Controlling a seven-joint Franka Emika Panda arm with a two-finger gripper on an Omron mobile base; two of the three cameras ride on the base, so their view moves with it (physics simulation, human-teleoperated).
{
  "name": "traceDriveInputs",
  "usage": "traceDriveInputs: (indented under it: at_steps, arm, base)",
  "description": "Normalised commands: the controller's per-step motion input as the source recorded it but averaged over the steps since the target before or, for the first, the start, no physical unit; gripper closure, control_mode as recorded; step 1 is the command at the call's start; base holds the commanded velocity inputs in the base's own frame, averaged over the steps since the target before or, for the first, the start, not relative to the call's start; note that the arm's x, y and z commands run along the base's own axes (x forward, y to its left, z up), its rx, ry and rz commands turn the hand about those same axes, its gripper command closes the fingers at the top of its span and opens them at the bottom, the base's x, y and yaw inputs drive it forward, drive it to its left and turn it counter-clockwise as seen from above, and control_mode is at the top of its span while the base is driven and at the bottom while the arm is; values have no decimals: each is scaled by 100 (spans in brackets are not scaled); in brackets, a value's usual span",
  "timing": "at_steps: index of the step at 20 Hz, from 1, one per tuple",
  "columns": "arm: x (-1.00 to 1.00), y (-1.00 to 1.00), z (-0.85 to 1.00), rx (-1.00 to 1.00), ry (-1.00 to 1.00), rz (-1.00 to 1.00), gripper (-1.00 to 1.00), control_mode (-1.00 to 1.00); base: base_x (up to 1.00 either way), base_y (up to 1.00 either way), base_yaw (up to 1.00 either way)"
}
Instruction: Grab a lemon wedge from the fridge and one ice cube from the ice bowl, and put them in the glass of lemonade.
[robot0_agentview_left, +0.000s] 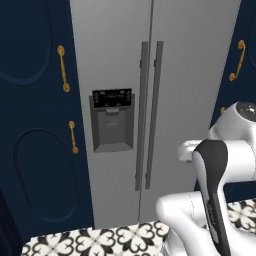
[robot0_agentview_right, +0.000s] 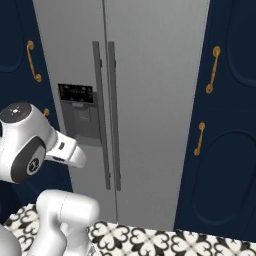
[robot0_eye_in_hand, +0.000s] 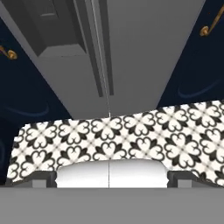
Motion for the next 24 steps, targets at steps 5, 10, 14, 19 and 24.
traceDriveInputs:
  at_steps: [5, 10, 14, 19, 24]
  arm:
    - [46, 0, 39, -1, -19, 1, -100, -100]
    - [19, 0, 20, -1, -5, 0, -100, -100]
    - [0, 0, 0, -1, -7, 0, -100, -100]
    - [0, 0, 6, -2, -13, 0, -100, -100]
    - [4, 0, 35, -1, -15, 0, -100, -100]
  base:
    - [0, 0, 0]
    - [0, 0, 0]
    - [0, 0, 0]
    - [0, 0, 0]
    - [0, 0, 0]
